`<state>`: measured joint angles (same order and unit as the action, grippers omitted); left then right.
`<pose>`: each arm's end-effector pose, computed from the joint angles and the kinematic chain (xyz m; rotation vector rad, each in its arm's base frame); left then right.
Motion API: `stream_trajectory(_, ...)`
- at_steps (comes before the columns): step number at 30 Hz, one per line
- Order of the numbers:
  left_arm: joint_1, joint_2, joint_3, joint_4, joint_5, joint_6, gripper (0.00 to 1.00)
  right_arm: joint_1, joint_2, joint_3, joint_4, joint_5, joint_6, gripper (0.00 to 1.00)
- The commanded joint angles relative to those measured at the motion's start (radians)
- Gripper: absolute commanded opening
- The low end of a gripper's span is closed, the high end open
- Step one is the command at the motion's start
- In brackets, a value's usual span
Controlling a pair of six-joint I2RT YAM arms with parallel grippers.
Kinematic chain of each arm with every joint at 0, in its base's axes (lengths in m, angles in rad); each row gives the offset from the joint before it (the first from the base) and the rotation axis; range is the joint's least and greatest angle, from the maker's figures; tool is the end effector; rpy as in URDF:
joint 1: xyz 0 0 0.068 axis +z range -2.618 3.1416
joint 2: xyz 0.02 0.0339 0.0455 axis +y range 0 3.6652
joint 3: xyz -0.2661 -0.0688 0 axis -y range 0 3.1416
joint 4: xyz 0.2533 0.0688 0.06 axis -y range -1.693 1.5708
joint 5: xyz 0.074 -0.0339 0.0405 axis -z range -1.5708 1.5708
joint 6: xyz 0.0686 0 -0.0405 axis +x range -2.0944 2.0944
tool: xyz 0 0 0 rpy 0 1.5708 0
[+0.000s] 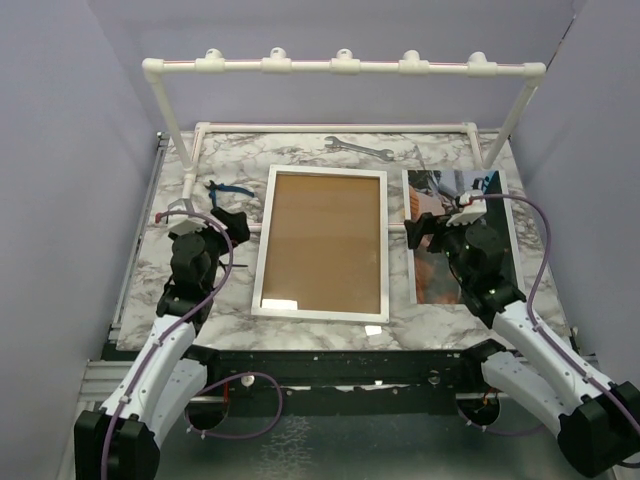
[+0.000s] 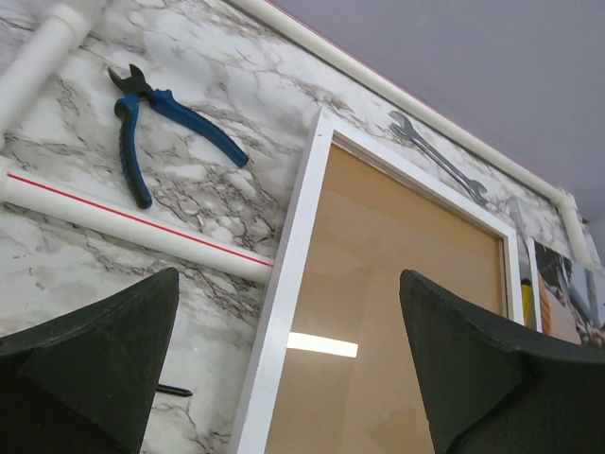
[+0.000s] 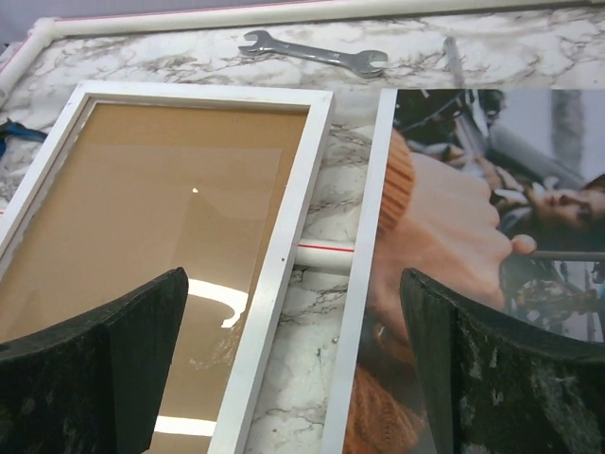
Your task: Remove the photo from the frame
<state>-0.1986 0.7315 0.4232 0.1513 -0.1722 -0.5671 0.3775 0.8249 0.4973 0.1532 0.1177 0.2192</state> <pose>0.2194 -0.0322 0.2494 -0.4445 1.6857 -0.4156 0.2247 0.0804 0.2596 -0.0522 1.7550 0.3338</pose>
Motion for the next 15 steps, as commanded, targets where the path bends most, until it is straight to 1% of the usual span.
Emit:
stream_trajectory(1,-0.003,0.043,-0.059,0.153,-0.108,-0.001,0.99,-0.005,-0.001,-0.044,0.116,0.125,-0.069,0.96)
stream_trajectory(2,-0.002,0.060,-0.070,0.182,-0.125,0.000,0.99,-0.006,0.010,-0.056,0.146,0.167,-0.050,0.95)
stream_trajectory(3,-0.003,0.077,-0.077,0.206,-0.156,0.000,0.99,-0.014,0.019,-0.062,0.164,0.219,-0.025,0.97)
stream_trajectory(4,-0.003,0.091,-0.084,0.226,-0.198,0.002,0.99,-0.030,0.028,-0.064,0.175,0.236,-0.022,0.99)
stream_trajectory(7,-0.003,0.124,-0.115,0.303,-0.310,0.049,0.99,-0.133,0.063,-0.060,0.188,0.163,-0.040,1.00)
stream_trajectory(10,-0.002,0.167,-0.157,0.417,-0.372,0.116,0.99,-0.277,0.113,-0.079,0.220,0.076,-0.011,1.00)
stream_trajectory(12,-0.002,0.211,-0.168,0.472,-0.391,0.166,0.99,-0.337,0.140,-0.133,0.322,0.020,-0.052,1.00)
stream_trajectory(15,-0.003,0.296,-0.178,0.550,-0.410,0.251,0.99,-0.346,0.199,-0.262,0.597,0.050,-0.120,0.97)
